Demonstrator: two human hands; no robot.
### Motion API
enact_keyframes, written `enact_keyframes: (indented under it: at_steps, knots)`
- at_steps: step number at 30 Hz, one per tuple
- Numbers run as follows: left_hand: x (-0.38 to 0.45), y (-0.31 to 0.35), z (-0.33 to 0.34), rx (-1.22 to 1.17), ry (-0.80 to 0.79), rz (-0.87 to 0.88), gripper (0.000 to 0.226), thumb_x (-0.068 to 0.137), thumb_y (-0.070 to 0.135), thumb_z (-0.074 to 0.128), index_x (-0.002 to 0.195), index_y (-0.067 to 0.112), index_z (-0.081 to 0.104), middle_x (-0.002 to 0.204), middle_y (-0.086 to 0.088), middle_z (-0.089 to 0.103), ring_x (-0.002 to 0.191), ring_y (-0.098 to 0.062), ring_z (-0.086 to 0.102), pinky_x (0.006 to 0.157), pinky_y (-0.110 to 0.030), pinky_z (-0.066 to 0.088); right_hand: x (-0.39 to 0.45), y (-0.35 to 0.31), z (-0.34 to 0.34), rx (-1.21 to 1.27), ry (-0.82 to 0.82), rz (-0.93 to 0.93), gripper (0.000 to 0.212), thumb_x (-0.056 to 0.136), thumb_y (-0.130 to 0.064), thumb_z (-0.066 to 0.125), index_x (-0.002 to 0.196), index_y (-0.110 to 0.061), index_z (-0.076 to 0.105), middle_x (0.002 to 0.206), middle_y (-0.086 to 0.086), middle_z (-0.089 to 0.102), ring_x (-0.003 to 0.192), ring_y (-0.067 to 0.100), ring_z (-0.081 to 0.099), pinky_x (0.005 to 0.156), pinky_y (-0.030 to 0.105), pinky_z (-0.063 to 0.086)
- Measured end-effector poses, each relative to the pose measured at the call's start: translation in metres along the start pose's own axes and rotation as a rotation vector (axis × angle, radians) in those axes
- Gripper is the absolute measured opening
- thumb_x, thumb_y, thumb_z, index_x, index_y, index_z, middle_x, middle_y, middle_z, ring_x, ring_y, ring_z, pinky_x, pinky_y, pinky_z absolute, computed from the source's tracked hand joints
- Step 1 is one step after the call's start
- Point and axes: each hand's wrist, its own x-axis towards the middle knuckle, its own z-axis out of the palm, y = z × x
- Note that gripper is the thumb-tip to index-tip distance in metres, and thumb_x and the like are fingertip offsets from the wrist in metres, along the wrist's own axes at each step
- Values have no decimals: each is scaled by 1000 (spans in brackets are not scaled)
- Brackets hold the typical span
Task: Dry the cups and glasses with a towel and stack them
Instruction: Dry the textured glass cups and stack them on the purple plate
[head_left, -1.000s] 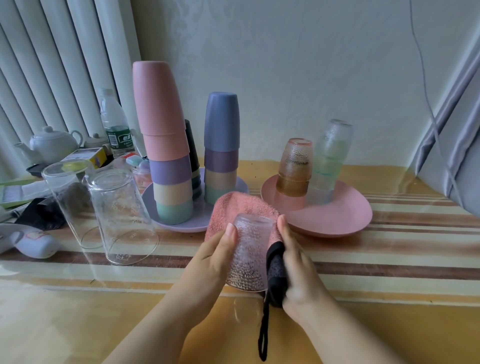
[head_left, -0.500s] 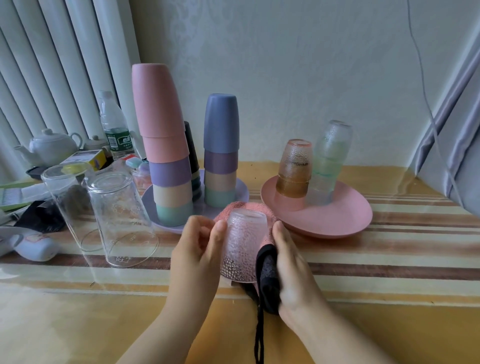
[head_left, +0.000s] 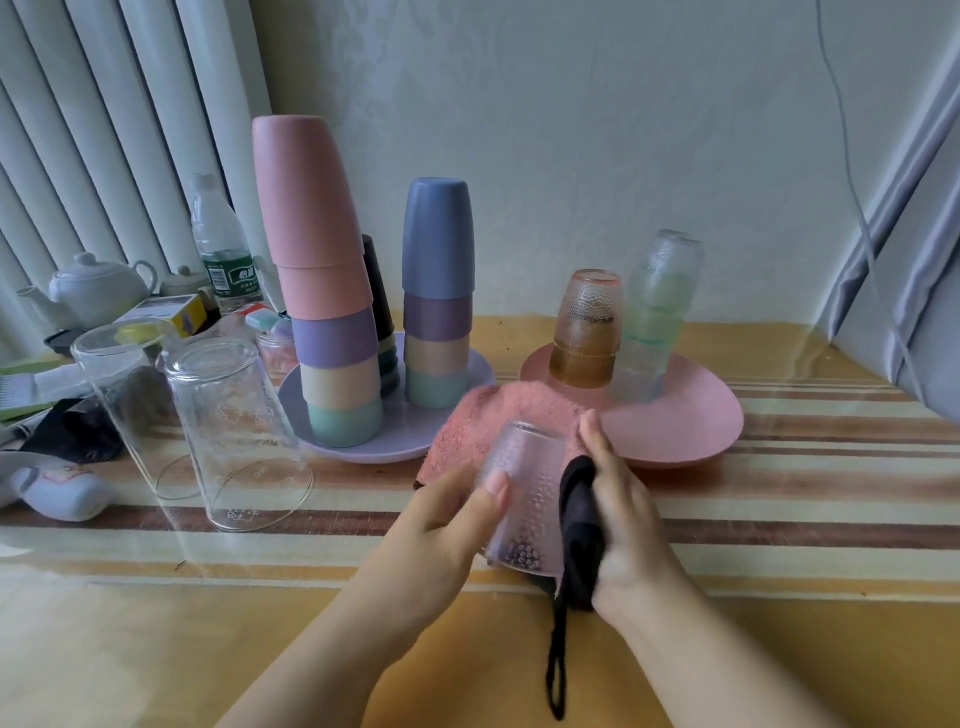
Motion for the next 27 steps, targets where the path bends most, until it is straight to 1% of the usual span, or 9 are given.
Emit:
enact_keyframes:
  at_steps: [2,4,6,10,13,15,20,25,27]
  knots:
    - [-1,1,0,-166,8,-46,50,77,71,54,84,24,69,86,23,71,86,11,61,90,-10,45,-3,-5,0,210,-91,139,47,68,-57,66,87,-16,77,93,12,73,84,23,71,78,40,53]
    - [1,-5,-1,-258,-5,-18,63,70,75,59,97,20,72,108,5,72,108,-10,63,109,-45,39,-11,-3,5,296,-202,182,50,63,-61,75,83,-15,78,89,13,73,80,24,71,68,34,55]
    - [1,-5,-4,-308,-36,28,67,69,75,61,109,21,70,122,-12,66,121,-30,57,110,-58,33,-10,10,8,355,-218,213,56,65,-65,67,84,-14,79,90,14,74,79,24,72,62,32,57]
    - [6,-3,-12,-163,130,103,49,64,73,58,104,48,69,123,-1,58,111,-8,57,94,-24,48,-9,13,9,333,-178,220,62,90,-56,33,90,-12,77,93,16,73,82,26,70,72,35,57]
    - [13,-12,-16,13,439,142,30,69,63,56,92,46,64,101,-1,63,84,-11,60,79,-33,53,-9,12,8,210,-119,158,59,87,-59,43,114,-11,65,108,15,71,101,29,67,94,46,48]
    - [13,-15,-14,97,493,228,25,80,54,54,93,36,65,84,8,69,76,-6,63,72,-32,52,-8,15,11,98,-129,51,72,76,-71,54,126,-20,58,122,7,66,116,24,60,104,50,41]
    - [7,-15,-2,347,378,289,69,78,68,42,127,24,59,113,13,64,107,3,57,86,-14,44,-10,22,11,-153,-156,-49,77,70,-77,41,133,-33,48,121,-2,64,118,14,57,109,45,38]
    - [9,-11,-7,253,224,191,44,79,62,53,114,37,59,106,23,68,103,9,59,82,-6,41,-15,20,16,-311,-122,-137,35,89,-59,26,123,-52,28,122,-37,39,109,-29,38,89,-5,31]
    - [9,-10,-9,212,140,145,47,83,66,52,112,31,62,101,25,69,97,10,60,84,-11,44,-12,14,12,-288,-79,-122,25,89,-49,28,113,-50,36,118,-35,42,99,-34,39,83,-8,31]
